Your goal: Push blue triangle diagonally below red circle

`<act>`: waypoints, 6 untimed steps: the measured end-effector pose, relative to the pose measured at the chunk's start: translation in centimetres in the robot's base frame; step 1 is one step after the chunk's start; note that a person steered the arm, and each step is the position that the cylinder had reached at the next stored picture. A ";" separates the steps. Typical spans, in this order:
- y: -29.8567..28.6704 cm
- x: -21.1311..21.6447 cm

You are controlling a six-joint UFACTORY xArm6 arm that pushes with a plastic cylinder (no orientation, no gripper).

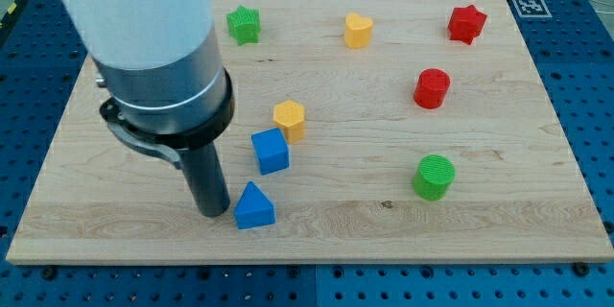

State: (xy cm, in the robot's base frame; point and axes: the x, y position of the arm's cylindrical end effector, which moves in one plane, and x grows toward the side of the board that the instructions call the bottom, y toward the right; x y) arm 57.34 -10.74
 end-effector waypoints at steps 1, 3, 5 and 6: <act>-0.9 0.2; 1.2 1.4; 5.1 1.9; 5.9 1.9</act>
